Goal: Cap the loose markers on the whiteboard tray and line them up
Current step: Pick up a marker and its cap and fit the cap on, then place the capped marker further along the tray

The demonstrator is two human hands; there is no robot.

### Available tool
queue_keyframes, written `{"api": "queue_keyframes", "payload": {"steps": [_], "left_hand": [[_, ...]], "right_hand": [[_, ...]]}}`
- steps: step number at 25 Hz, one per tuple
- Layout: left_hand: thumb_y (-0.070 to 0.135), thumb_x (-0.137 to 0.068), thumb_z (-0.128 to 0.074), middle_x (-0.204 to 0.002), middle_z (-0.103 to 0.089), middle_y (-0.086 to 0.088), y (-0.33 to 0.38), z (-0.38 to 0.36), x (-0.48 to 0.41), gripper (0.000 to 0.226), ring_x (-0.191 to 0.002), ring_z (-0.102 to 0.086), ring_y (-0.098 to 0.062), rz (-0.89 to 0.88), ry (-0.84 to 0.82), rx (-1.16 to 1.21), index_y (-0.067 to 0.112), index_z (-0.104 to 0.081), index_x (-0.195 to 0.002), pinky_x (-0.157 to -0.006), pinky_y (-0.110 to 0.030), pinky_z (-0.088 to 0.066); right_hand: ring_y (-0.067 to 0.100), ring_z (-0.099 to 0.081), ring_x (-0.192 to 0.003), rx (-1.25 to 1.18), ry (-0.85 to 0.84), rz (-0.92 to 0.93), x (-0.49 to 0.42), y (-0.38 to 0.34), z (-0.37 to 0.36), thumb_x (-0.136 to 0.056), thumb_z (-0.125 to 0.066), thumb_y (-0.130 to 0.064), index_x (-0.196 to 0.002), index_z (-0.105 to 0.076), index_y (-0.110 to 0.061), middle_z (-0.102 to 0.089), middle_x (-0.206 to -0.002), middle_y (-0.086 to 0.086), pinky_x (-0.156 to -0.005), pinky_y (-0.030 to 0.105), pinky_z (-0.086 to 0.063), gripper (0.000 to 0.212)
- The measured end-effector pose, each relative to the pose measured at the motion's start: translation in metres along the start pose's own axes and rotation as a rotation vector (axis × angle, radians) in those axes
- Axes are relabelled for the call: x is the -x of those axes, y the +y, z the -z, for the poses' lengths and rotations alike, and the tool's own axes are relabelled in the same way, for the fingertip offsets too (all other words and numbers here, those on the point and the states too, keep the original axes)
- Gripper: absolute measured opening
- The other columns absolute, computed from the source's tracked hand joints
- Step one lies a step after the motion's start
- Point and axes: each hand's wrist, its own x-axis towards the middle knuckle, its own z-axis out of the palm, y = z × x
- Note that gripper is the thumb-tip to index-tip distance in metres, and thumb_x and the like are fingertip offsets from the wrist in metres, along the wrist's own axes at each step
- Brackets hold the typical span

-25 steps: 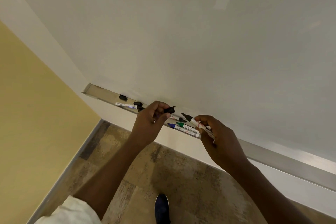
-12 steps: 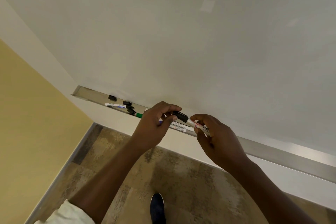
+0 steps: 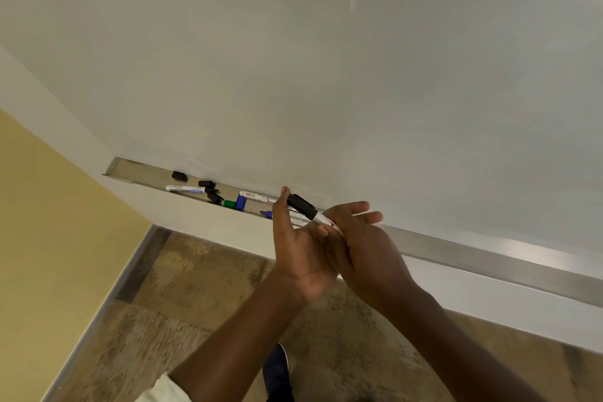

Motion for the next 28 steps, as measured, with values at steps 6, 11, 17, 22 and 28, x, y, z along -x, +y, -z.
{"api": "queue_keyframes", "payload": {"steps": [6,11,17,22,28], "left_hand": [[0.085,-0.071,-0.036,-0.092,-0.069,-0.023,-0.012,-0.015,-0.012,0.089,-0.111,-0.060,-0.041,-0.005,0.139,0.107,0.002,-0.066,-0.082,-0.115,-0.054,-0.034],[0.083,-0.074,-0.032,-0.089,-0.066,-0.024,-0.018,-0.016,-0.016,0.087,-0.099,-0.065,-0.038,-0.002,0.188,0.039,0.001,-0.062,-0.077,-0.107,-0.049,-0.043],[0.073,-0.088,-0.042,-0.105,-0.067,-0.023,-0.028,0.019,-0.037,0.082,-0.107,-0.063,-0.037,-0.055,0.362,-0.194,-0.002,-0.069,-0.104,-0.106,-0.049,-0.046],[0.067,-0.094,-0.033,-0.115,-0.073,0.001,-0.053,0.066,-0.054,0.065,-0.114,-0.064,-0.024,-0.300,0.587,-1.095,0.017,-0.070,-0.114,-0.099,-0.045,-0.049],[0.065,-0.098,-0.020,-0.167,0.003,-0.006,-0.073,0.148,-0.070,0.079,-0.154,0.008,-0.022,-0.302,0.219,-2.284,0.016,-0.008,-0.159,-0.125,-0.042,-0.003]], "right_hand": [[0.021,-0.058,-0.067,0.236,0.082,0.019,0.002,0.009,-0.007,-0.099,-0.022,-0.047,-0.111,-0.050,-0.027,-0.063,-0.078,-0.005,-0.054,0.029,-0.039,0.037],[0.022,-0.058,-0.071,0.225,0.094,-0.012,0.005,0.015,-0.011,-0.096,-0.016,-0.052,-0.115,-0.049,-0.029,-0.063,-0.084,-0.004,-0.053,0.030,-0.039,0.045],[0.009,-0.061,-0.080,-0.186,-0.013,-0.035,0.009,0.034,-0.022,-0.102,-0.039,-0.029,-0.130,-0.042,-0.026,-0.064,-0.099,-0.004,-0.061,0.034,-0.053,0.028],[0.004,-0.057,-0.081,-0.178,0.184,-0.273,0.015,0.090,-0.022,-0.097,-0.055,-0.026,-0.105,-0.059,-0.020,-0.060,-0.098,-0.003,-0.066,0.020,-0.046,0.010],[0.014,-0.067,-0.080,-0.453,0.443,-0.755,0.035,0.162,-0.003,-0.093,-0.062,-0.029,-0.104,-0.062,-0.021,-0.069,-0.090,-0.006,-0.070,0.028,-0.055,0.013]]}}
